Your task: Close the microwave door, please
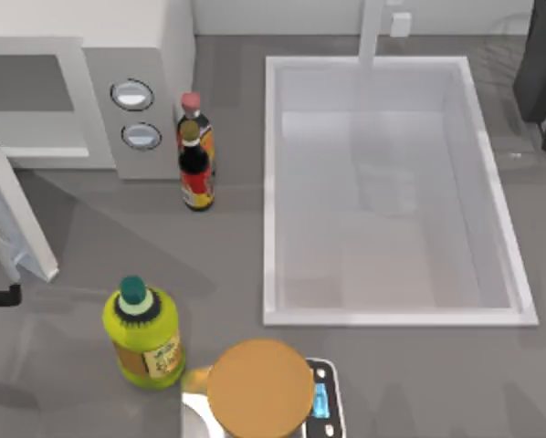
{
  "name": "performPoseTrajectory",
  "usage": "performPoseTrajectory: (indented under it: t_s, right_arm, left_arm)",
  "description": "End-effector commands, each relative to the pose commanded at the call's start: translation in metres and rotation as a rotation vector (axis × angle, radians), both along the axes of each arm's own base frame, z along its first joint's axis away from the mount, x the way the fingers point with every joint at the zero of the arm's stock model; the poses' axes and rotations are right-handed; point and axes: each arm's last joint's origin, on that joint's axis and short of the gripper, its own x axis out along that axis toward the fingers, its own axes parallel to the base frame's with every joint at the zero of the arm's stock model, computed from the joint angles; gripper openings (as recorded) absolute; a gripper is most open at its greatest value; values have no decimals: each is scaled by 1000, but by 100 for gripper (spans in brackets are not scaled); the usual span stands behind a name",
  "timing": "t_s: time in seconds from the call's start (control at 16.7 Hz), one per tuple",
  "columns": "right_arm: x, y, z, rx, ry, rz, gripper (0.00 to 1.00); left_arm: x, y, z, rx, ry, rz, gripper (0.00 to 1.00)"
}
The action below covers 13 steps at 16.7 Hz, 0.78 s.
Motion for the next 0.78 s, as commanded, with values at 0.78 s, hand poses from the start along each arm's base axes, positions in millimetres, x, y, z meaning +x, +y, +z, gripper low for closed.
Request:
performPoseTrajectory:
  t_s: [0.78]
  right_arm:
    - [0, 0, 0, 0, 0, 0, 100]
  left_arm:
    - [19, -15, 4, -5, -15, 2, 0]
